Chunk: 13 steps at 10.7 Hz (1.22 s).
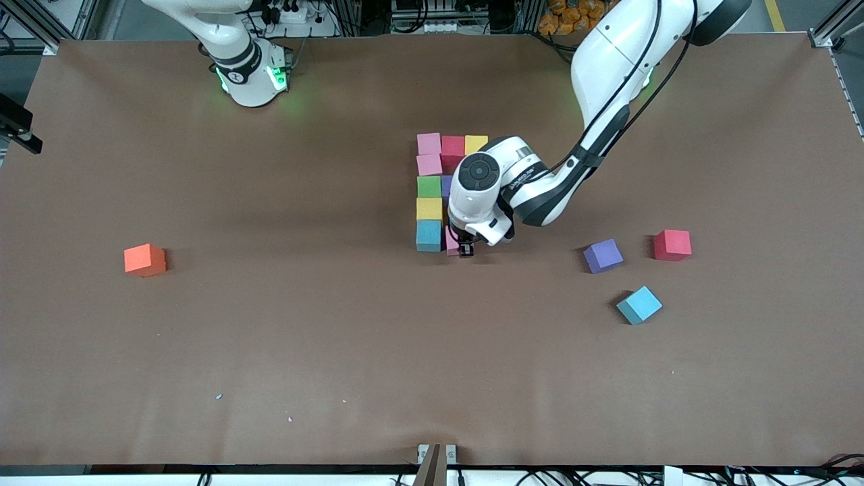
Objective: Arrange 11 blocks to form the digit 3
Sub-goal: 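Lower the pink cube beside the cyan cube with the left gripper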
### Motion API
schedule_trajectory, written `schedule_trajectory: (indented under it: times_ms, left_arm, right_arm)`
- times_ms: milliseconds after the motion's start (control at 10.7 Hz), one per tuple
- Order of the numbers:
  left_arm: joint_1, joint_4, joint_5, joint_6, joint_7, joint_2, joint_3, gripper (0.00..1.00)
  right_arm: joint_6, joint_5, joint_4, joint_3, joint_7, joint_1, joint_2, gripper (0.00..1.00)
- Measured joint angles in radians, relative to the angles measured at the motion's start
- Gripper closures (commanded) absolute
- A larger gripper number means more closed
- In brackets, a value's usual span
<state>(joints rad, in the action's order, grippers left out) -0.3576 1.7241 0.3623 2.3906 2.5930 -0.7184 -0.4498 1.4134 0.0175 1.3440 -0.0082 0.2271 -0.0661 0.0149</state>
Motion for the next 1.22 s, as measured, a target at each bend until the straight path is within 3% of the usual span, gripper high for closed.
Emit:
schedule_trajectory:
  times_ms: [656, 750, 843, 937, 1031, 1218]
  left_arm:
    - [-0.014, 0.001, 0.015, 0.010, 0.000, -0.006, 0.000, 0.93]
    - [-0.017, 0.001, 0.031, 0.010, 0.000, -0.008, 0.000, 0.85]
    - [-0.018, 0.001, 0.037, 0.010, 0.000, -0.008, 0.000, 0.64]
    - [-0.019, 0.002, 0.039, 0.010, 0.000, -0.008, 0.000, 0.23]
    - [-0.019, 0.002, 0.040, 0.011, 0.000, -0.008, 0.000, 0.00]
    - [-0.020, 0.002, 0.062, 0.011, 0.000, -0.008, 0.000, 0.00]
  right_arm:
    - [-0.011, 0.002, 0.010, -0.005, 0.000, -0.006, 0.005, 0.00]
    - [-0.012, 0.002, 0.010, -0.005, 0.000, -0.009, 0.005, 0.00]
    - [-0.012, 0.002, 0.010, -0.006, 0.000, -0.009, 0.005, 0.00]
    - [-0.013, 0.002, 0.010, -0.005, 0.000, -0.009, 0.005, 0.00]
    - [-0.013, 0.002, 0.011, -0.005, 0.000, -0.009, 0.005, 0.00]
    - [-0.014, 0.002, 0.013, -0.004, 0.000, -0.009, 0.007, 0.00]
